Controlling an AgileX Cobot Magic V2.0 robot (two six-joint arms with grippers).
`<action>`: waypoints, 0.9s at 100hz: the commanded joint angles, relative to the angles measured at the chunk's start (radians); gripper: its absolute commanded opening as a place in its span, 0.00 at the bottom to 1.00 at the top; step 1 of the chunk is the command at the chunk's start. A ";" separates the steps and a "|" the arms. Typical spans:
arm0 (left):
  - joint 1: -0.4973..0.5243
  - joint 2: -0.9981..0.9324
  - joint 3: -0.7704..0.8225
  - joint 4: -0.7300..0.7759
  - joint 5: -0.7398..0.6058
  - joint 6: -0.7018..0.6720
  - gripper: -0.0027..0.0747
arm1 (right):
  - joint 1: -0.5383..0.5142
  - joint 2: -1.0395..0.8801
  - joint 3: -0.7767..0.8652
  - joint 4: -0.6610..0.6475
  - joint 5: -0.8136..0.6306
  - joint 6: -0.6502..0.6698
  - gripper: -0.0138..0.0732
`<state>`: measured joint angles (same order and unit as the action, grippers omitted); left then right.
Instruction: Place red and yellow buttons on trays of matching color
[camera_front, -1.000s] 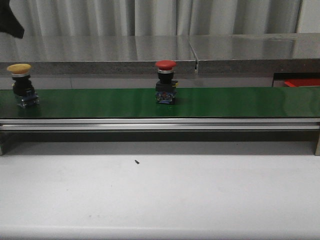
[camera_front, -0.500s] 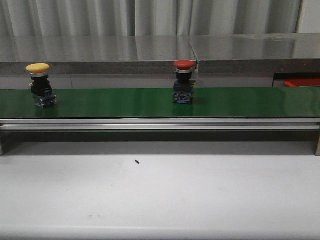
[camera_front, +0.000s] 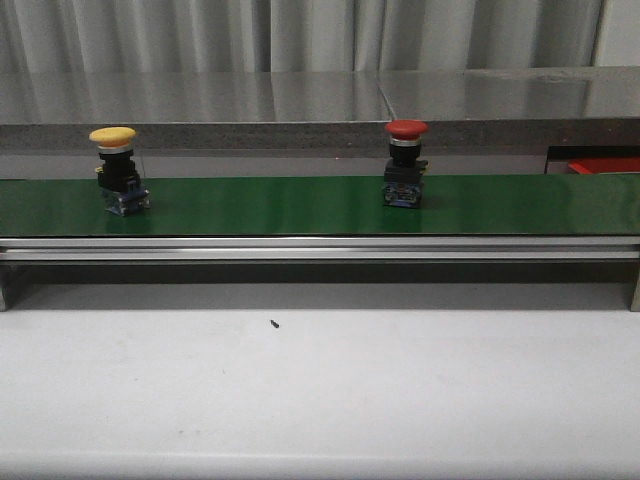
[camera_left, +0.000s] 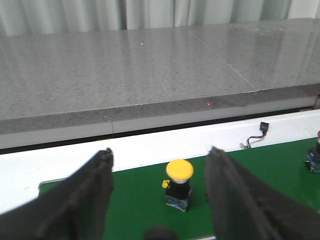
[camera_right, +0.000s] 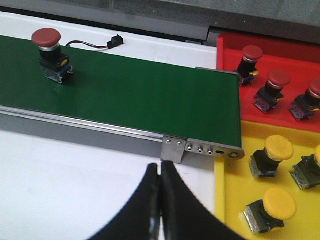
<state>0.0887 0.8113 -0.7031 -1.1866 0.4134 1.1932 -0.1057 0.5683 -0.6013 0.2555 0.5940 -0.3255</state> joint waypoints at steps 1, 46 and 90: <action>-0.004 -0.087 0.042 -0.046 -0.074 0.003 0.38 | 0.002 0.011 -0.025 0.025 -0.056 -0.008 0.20; -0.004 -0.244 0.210 -0.065 -0.075 0.003 0.01 | 0.011 0.159 -0.098 0.100 0.004 -0.071 0.87; -0.004 -0.244 0.210 -0.065 -0.075 0.003 0.01 | 0.171 0.672 -0.326 0.130 -0.128 -0.149 0.87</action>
<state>0.0887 0.5678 -0.4664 -1.2126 0.3653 1.1938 0.0472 1.1666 -0.8493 0.3641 0.5385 -0.4583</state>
